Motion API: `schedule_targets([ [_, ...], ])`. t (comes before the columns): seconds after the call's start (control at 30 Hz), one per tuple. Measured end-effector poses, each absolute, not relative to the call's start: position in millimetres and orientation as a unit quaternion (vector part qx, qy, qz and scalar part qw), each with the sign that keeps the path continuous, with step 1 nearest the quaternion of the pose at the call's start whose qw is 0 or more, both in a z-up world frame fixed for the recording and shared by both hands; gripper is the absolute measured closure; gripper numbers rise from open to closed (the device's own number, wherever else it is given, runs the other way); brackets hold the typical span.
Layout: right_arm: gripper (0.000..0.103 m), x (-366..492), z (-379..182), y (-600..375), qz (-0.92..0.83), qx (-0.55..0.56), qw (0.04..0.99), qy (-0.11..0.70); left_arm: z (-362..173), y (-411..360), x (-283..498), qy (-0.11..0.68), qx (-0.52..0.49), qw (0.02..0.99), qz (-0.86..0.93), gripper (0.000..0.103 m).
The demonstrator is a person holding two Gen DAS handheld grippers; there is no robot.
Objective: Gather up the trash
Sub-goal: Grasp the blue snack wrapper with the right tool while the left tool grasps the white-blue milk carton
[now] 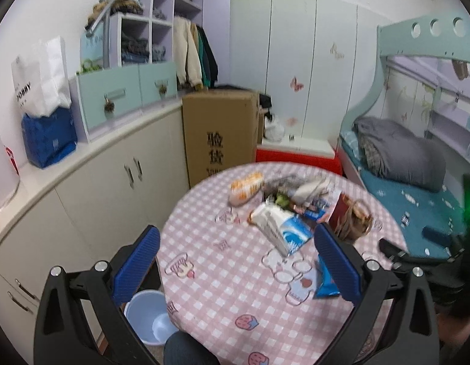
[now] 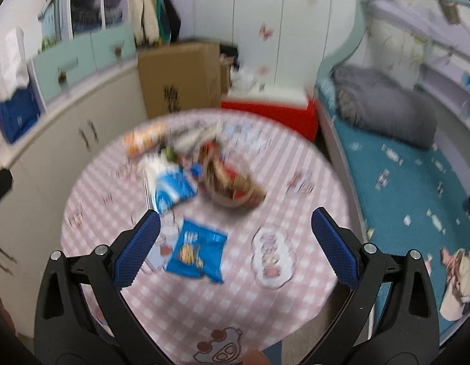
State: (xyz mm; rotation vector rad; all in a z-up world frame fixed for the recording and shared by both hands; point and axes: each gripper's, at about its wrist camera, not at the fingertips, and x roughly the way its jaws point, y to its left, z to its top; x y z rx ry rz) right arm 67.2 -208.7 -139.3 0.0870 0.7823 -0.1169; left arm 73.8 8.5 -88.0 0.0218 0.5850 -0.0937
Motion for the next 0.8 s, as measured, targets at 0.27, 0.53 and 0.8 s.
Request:
schedule_targets([
  [0.27, 0.006, 102, -202, -195, -0.013, 0.053, 0.891, 0.450, -127, 7, 100, 0.335, 0.015, 0.941, -0.045, 0.004],
  [0.53, 0.070, 120, -231, -199, 0.014, 0.076, 0.874, 0.479, -147, -9, 118, 0.361, 0.024, 0.931, -0.059, 0.004],
  [0.8, 0.079, 102, -209, -229, 0.025, 0.077, 0.885, 0.458, -171, -37, 144, 0.384, 0.026, 0.919, -0.080, 0.004],
])
